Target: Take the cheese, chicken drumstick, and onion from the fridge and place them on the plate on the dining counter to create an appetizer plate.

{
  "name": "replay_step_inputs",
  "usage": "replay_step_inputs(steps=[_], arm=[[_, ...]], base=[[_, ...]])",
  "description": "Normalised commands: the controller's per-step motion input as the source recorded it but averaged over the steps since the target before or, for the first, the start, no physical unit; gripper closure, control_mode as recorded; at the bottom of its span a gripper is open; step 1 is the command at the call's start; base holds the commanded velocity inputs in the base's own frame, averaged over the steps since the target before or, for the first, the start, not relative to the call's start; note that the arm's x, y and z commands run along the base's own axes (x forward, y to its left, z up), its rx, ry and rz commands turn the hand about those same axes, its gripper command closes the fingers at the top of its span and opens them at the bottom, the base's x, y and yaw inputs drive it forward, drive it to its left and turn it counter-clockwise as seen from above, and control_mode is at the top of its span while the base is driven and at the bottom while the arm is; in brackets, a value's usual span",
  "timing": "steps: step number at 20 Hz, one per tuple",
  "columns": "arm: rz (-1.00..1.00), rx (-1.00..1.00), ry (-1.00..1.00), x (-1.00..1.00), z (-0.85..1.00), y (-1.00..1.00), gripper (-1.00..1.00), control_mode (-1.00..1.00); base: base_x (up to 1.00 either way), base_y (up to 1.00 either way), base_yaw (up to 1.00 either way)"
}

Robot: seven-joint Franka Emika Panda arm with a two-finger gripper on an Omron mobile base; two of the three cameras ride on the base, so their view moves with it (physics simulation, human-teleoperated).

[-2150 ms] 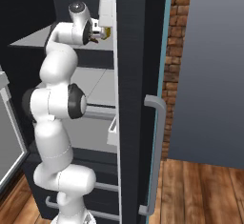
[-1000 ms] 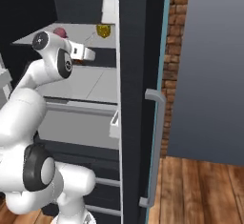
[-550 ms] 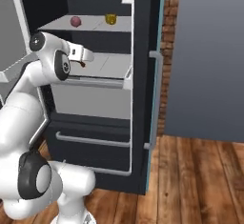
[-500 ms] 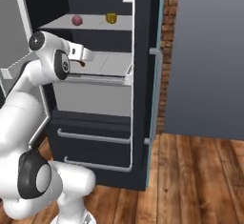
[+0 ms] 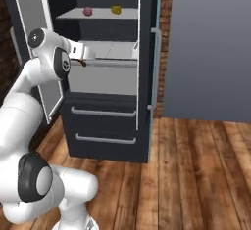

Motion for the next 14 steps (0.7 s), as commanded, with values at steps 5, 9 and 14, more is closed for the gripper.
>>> replay_step_inputs(steps=[5,9,14], arm=[[0.00,0.00,0.00,0.00,0.00,0.00,1.00,1.00],[0.00,0.00,0.00,0.00,0.00,0.00,1.00,1.00],[0.00,0.00,0.00,0.00,0.00,0.00,1.00,1.00]], base=[[-1.00,-0.13,-0.16],[-1.00,-0.13,-0.30],[-1.00,-0.10,-0.30]])
